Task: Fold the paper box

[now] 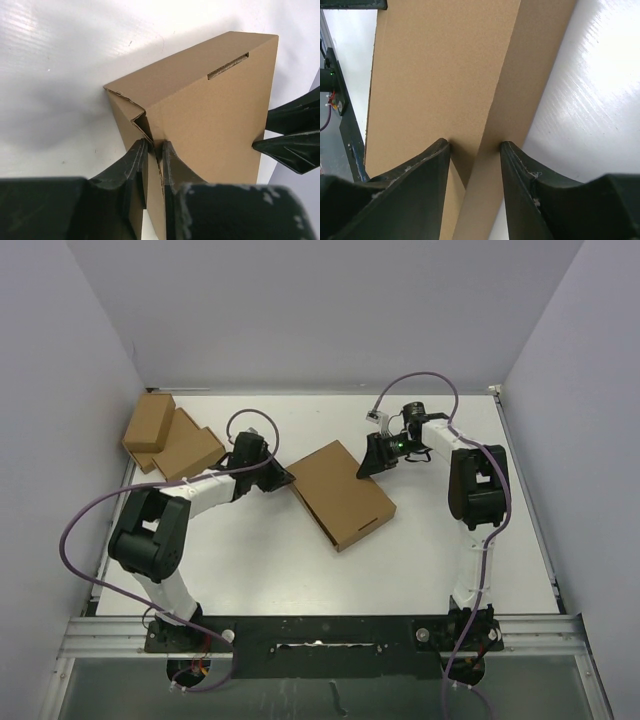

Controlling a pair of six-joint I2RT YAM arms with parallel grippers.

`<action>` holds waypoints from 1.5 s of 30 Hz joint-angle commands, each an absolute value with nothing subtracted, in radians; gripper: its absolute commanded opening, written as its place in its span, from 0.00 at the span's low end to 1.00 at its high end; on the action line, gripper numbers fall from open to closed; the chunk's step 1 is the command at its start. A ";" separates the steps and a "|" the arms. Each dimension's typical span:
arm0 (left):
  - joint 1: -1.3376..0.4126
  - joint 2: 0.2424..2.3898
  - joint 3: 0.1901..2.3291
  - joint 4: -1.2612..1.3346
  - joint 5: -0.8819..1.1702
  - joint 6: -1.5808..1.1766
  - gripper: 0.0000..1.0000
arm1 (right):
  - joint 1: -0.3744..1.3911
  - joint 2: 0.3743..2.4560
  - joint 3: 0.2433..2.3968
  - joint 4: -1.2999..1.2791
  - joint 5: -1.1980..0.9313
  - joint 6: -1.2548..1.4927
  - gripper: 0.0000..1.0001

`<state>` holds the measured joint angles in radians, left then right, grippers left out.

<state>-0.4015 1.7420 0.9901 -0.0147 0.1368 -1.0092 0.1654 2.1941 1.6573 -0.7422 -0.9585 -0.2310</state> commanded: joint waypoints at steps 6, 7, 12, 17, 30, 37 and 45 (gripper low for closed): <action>-0.407 1.671 0.952 0.041 0.213 -0.841 0.27 | 0.184 2.164 1.658 -0.754 -1.017 -0.265 0.49; -0.403 1.640 0.937 0.054 0.220 -0.813 0.34 | 0.179 2.158 1.658 -0.757 -1.016 -0.270 0.51; -0.372 1.446 0.806 0.207 0.264 -0.617 0.62 | 0.157 2.122 1.648 -0.773 -1.017 -0.311 0.56; -0.305 1.392 0.791 0.256 0.232 -0.513 0.76 | 0.145 2.043 1.643 -0.808 -0.992 -0.387 0.61; -0.204 1.871 1.132 0.330 0.469 -0.580 0.17 | 0.095 1.557 1.226 -1.003 -0.982 -1.066 0.00; -0.206 1.941 1.155 0.293 0.543 -0.546 0.14 | 0.173 1.518 0.995 -0.924 -0.817 -1.301 0.00; -0.237 1.909 1.003 0.373 0.618 -0.569 0.15 | 0.243 1.608 1.026 -0.753 -0.653 -1.124 0.03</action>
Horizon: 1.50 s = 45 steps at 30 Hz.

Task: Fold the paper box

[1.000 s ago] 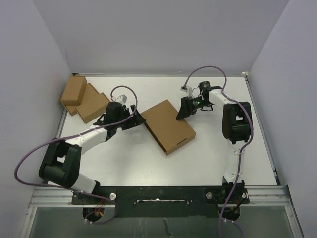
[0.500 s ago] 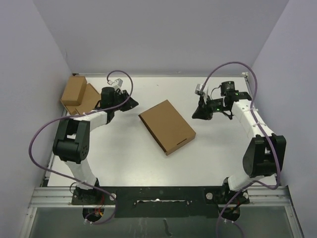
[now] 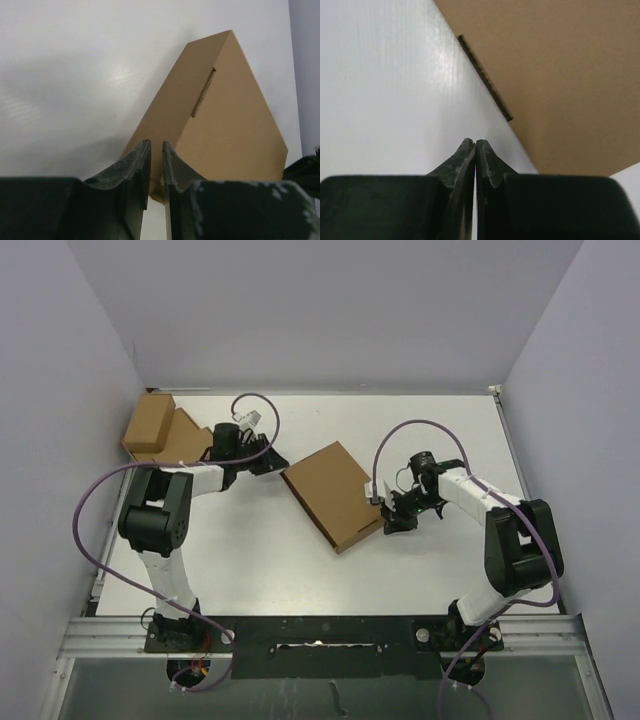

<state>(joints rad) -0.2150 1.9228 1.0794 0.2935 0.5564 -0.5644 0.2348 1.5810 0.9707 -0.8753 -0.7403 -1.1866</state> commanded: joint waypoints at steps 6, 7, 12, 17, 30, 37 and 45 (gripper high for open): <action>-0.307 1.830 0.843 0.463 0.611 -0.602 0.15 | 0.229 1.674 1.139 -0.693 -0.540 -1.028 0.05; -0.322 1.809 0.817 0.480 0.606 -0.614 0.16 | 0.225 1.692 1.167 -0.699 -0.533 -1.026 0.06; -0.449 1.683 0.683 0.546 0.524 -0.669 0.16 | 0.215 1.759 1.287 -0.720 -0.535 -1.051 0.15; -0.675 1.644 0.589 0.616 0.377 -0.738 0.18 | 0.211 1.851 1.432 -0.755 -0.557 -1.035 0.22; -0.930 1.494 0.448 0.561 0.256 -0.784 0.23 | -0.010 1.755 1.512 -0.756 -0.596 -0.915 0.53; -0.899 1.066 0.478 0.229 0.112 -0.541 0.62 | -0.141 1.550 1.267 -0.726 -1.004 -0.505 0.65; -0.557 1.181 0.698 0.215 0.289 -0.487 0.98 | -0.303 1.487 0.977 -0.422 -1.158 -0.061 0.79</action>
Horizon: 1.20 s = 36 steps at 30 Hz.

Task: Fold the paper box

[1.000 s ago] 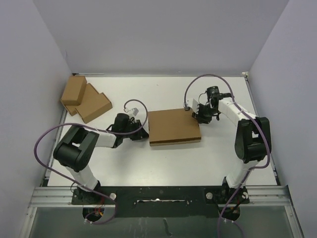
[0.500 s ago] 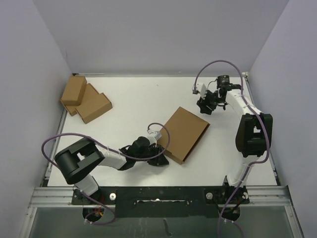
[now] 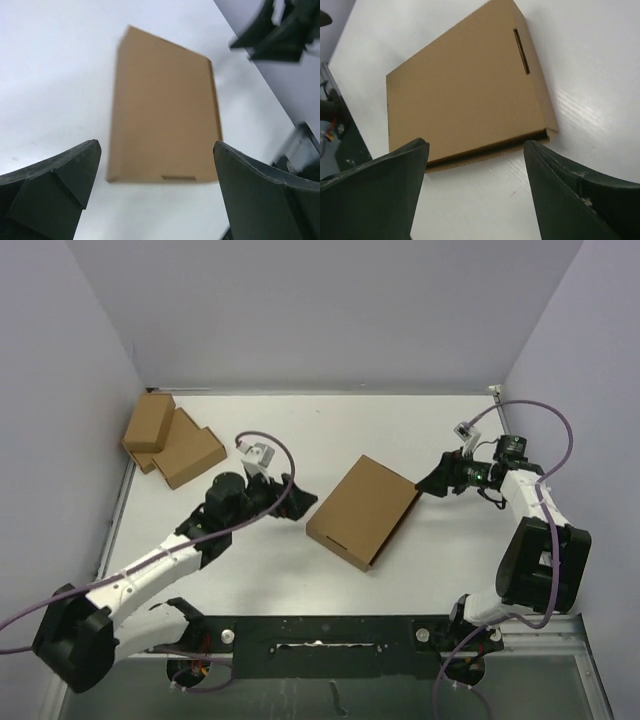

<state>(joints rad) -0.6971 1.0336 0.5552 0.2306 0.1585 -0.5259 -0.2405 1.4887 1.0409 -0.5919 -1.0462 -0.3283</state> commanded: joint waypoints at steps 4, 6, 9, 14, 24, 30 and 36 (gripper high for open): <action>-0.527 1.422 0.872 0.233 0.383 -0.457 0.98 | -0.311 1.507 0.902 -0.337 -1.042 0.092 0.87; -0.523 1.547 0.951 0.241 0.405 -0.451 0.97 | -0.308 1.529 0.907 -0.367 -0.962 0.114 0.85; -0.520 1.691 1.052 0.237 0.434 -0.442 0.96 | -0.296 1.575 0.919 -0.396 -0.925 0.137 0.83; -0.520 1.850 1.148 0.269 0.539 -0.470 0.80 | -0.210 1.648 0.983 -0.453 -0.848 0.136 0.79; -0.581 1.868 1.056 0.323 0.614 -0.545 0.49 | -0.063 1.690 1.095 -0.492 -0.681 0.065 0.69; -0.636 1.776 0.919 0.365 0.551 -0.607 0.48 | 0.017 1.754 1.181 -0.544 -0.635 -0.015 0.71; -0.605 1.705 0.877 0.355 0.449 -0.653 0.56 | -0.008 1.726 1.203 -0.561 -0.646 -0.059 0.78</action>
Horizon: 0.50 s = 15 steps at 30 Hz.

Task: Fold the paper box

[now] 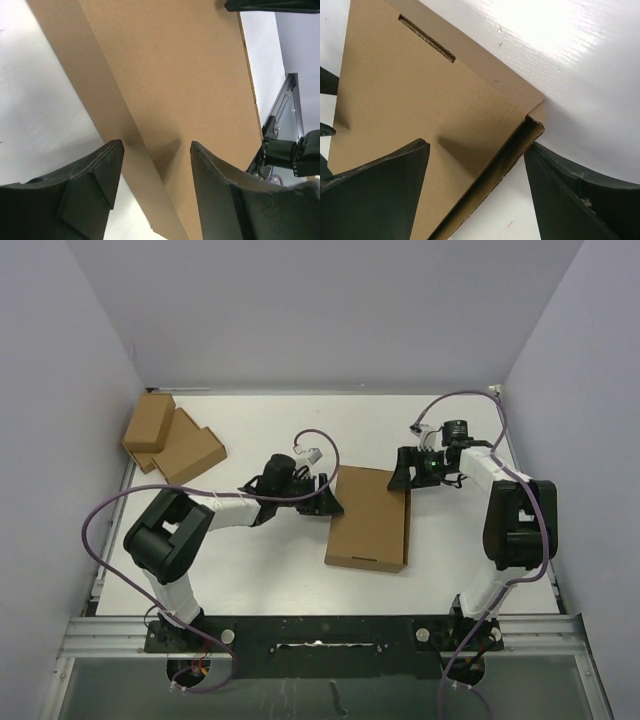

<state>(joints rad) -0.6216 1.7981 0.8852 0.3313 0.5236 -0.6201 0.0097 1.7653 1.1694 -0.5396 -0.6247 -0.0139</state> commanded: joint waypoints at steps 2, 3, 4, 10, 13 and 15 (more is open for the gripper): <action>-0.584 1.701 0.890 0.369 0.433 -0.665 0.61 | -0.022 1.713 1.199 -0.551 -0.651 -0.057 0.79; -0.575 1.706 0.906 0.371 0.433 -0.666 0.63 | -0.022 1.717 1.204 -0.548 -0.649 -0.055 0.79; -0.569 1.718 0.925 0.371 0.433 -0.666 0.63 | -0.021 1.723 1.210 -0.547 -0.649 -0.054 0.79; -0.551 1.839 1.041 0.361 0.463 -0.662 0.63 | -0.003 1.786 1.258 -0.547 -0.629 -0.044 0.76; -0.552 1.887 1.069 0.362 0.486 -0.668 0.60 | 0.010 1.794 1.266 -0.548 -0.624 -0.042 0.74; -0.553 1.908 1.075 0.369 0.499 -0.673 0.57 | 0.018 1.794 1.265 -0.550 -0.618 -0.043 0.72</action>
<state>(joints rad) -0.5518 1.8500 1.0367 0.3382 0.4622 -0.6601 -0.0013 1.7905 1.2312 -0.5533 -0.6220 -0.0410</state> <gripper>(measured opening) 0.593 0.737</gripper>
